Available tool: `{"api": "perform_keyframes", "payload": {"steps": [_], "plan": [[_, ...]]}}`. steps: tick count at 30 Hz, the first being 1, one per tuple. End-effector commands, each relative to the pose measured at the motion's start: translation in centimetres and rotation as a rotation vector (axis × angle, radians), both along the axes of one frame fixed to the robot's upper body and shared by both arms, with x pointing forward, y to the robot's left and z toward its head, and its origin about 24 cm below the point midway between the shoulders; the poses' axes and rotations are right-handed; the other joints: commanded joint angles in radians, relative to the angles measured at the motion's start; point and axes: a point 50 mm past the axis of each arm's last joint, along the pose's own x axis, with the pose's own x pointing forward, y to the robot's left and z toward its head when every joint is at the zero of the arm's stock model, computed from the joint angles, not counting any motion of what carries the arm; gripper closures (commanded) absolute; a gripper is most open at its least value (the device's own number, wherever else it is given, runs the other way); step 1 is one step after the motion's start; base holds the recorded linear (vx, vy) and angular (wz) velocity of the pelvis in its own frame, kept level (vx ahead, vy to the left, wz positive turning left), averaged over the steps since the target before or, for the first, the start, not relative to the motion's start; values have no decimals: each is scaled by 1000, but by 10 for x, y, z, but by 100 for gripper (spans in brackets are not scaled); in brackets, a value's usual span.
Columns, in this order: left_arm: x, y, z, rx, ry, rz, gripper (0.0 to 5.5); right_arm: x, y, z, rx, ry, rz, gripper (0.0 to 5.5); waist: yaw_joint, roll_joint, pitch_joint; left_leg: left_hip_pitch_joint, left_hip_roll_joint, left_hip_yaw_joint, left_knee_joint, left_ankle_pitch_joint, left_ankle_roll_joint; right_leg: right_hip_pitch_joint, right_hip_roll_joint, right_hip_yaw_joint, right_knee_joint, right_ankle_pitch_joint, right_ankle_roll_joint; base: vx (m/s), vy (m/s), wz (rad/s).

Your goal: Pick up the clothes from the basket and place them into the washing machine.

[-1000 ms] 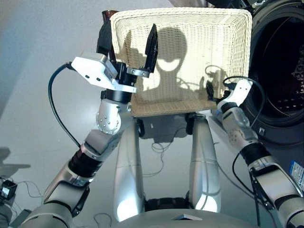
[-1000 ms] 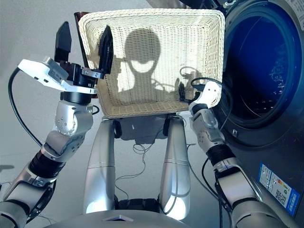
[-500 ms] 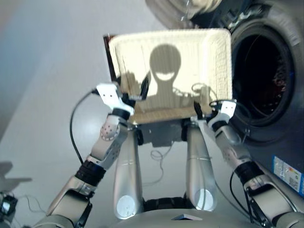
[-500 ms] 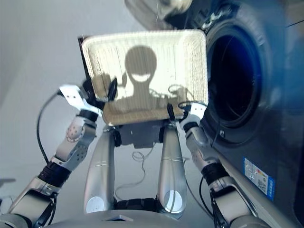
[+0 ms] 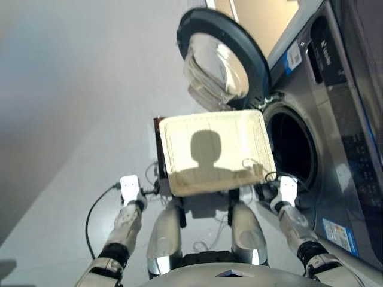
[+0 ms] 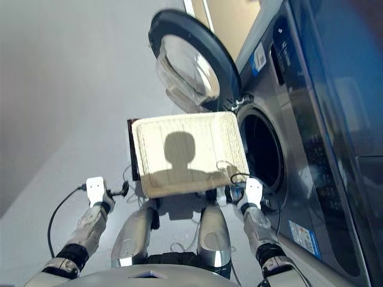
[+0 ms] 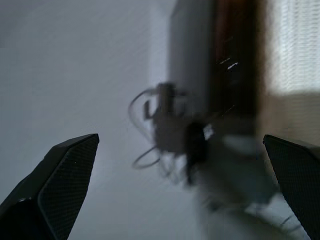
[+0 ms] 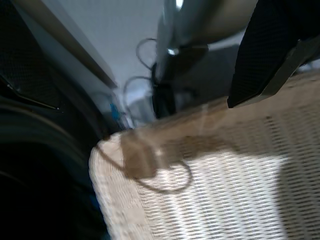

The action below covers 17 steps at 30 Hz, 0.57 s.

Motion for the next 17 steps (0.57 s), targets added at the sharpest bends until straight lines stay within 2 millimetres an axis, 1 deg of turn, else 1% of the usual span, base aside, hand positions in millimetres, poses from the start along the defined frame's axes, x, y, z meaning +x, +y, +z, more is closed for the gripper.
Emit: {"api": "perform_keyframes", "payload": {"steps": [1,4,6,8,9,13,17], "plan": [[-17,-6,-11,-27,67,-14,0,-14,-13,-4,-40,44,-21,0,20,1,-84,38,-30,20,34,-58,-3,-100,12,-21,66,80,13,128,-20,60],[-38,-6,-20,-33,145,-4,0,-39,-15,-15,-18,124,-109,0,20,4,-140,80,-28,17,-2,-56,-4,-58,14,-33,41,78,20,107,-17,48],[-52,-5,-25,-29,203,8,0,-55,-12,-23,-15,193,-95,0,22,4,-168,101,-26,13,-13,-58,-5,-32,16,-37,29,73,19,84,-15,-23],[-63,-5,-30,-23,270,-7,0,-69,-13,-29,-7,260,-126,0,19,6,-190,116,-25,6,-18,-61,-5,-16,18,-38,27,67,19,28,-4,-12],[-68,-4,-32,-12,303,-25,0,-74,-13,-32,-4,285,-138,0,19,7,-198,121,-24,4,-18,-63,-4,-9,18,-37,27,64,18,0,0,0],[-74,0,-34,59,362,-82,0,-85,-10,-37,13,348,-168,0,20,9,-226,137,-18,0,-18,-70,-2,7,21,-34,27,54,14,0,0,0],[-84,-1,-37,51,407,-63,0,-91,-8,-40,33,369,-199,0,26,5,-245,154,-17,-3,-18,-75,-1,36,24,-34,15,50,11,13,-2,-5]]}}
